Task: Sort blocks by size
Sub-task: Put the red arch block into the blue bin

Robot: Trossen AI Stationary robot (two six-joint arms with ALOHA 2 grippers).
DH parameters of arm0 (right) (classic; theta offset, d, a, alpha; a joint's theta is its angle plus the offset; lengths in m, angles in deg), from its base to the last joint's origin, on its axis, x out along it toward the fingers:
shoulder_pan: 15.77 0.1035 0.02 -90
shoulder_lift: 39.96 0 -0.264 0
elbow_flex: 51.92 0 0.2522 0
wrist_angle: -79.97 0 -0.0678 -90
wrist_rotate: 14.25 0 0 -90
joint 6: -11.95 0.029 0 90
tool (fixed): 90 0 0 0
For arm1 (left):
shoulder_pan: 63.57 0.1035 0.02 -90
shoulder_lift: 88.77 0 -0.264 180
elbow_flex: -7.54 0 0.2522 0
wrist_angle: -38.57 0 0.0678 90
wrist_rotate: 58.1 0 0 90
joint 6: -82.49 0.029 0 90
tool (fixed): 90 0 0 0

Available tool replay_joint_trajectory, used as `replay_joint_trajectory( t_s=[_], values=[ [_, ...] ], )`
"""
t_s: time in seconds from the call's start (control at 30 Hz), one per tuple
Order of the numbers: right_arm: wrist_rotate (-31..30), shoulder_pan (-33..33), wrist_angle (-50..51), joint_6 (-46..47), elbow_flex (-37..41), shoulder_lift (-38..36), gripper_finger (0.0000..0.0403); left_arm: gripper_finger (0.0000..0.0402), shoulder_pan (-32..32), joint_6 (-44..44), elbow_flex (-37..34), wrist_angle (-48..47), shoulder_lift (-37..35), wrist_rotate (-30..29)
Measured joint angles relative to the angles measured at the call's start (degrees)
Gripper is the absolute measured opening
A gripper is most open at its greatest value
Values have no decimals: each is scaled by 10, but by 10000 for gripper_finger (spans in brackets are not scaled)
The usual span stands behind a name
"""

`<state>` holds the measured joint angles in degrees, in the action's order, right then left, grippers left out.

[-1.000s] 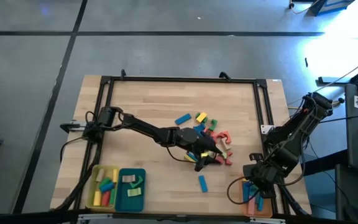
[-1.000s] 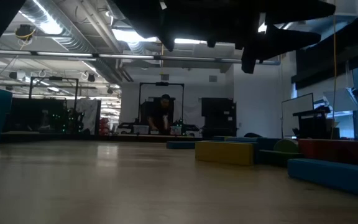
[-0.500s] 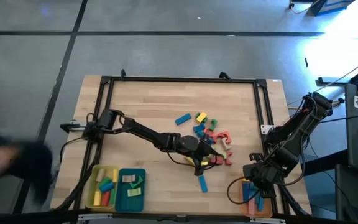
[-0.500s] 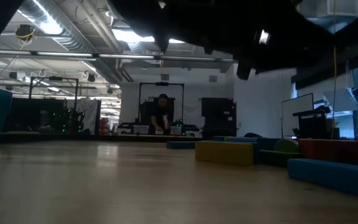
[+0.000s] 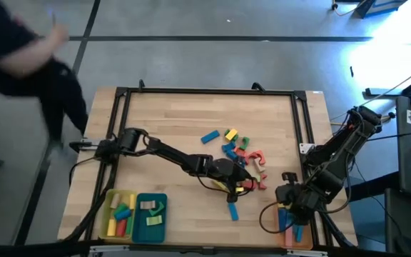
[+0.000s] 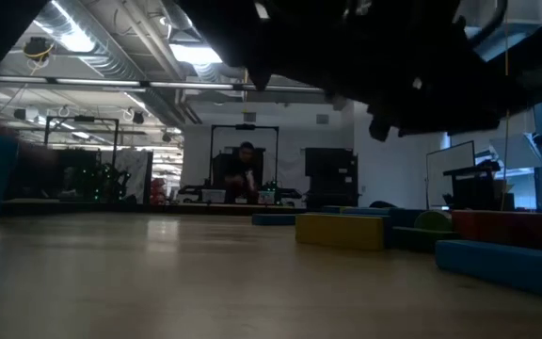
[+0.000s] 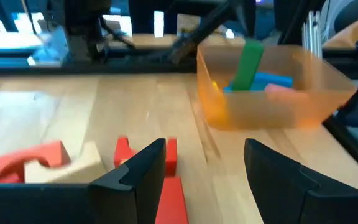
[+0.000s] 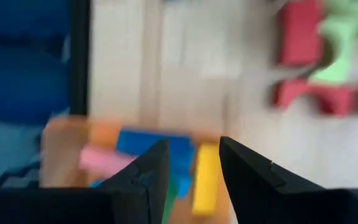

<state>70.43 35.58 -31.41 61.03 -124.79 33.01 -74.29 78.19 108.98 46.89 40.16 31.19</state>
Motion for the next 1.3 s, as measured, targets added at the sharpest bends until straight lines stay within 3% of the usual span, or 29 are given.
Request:
replay_joint_trajectory(
  t_s=[0.1, 0.3, 0.6, 1.3],
  values=[
    [-44, 0, -12, 0, 0, 0, 143, 195, -1, -5, 1, -4, 12, 0],
    [-57, 0, -13, 0, 0, 0, 143, 195, -8, 3, 0, -6, 43, -16],
    [-78, 0, -14, 0, 0, 0, 143, 195, -17, 87, 0, -17, 60, -114],
    [-78, 0, -13, -1, 0, 0, 143, 195, -16, 33, 0, -64, 59, -120]
  ],
)
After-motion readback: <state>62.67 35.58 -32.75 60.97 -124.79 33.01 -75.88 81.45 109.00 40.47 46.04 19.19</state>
